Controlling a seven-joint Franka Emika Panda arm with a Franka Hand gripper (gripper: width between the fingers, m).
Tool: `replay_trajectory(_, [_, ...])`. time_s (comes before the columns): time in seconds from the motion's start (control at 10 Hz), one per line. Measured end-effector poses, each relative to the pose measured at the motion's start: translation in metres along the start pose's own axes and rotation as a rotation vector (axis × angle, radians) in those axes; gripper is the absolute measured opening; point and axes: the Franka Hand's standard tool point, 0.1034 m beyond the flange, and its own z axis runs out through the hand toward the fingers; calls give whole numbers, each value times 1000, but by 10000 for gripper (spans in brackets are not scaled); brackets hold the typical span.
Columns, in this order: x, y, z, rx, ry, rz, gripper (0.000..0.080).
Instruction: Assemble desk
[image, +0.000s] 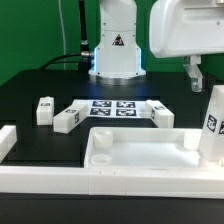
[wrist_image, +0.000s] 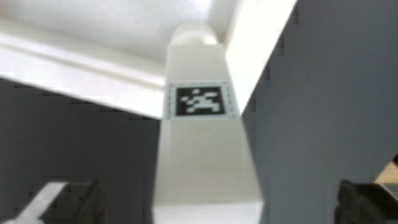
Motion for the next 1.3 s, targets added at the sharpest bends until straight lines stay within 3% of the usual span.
replay_trajectory(0.2, [-5, 0, 4, 24, -148, 2, 649])
replay_trajectory(0.3, [0, 2, 5, 33, -186, -4, 649])
replay_trajectory(0.6, [8, 11, 1, 30, -158, -11, 649])
replay_trajectory(0.9, [7, 13, 9, 27, -138, -18, 649])
replay_trajectory(1.1, [7, 10, 9, 28, -138, -16, 377])
replay_trajectory(1.2, [7, 11, 9, 28, -138, -16, 377])
replay_trajectory(1.3, [7, 11, 9, 28, -138, -12, 290])
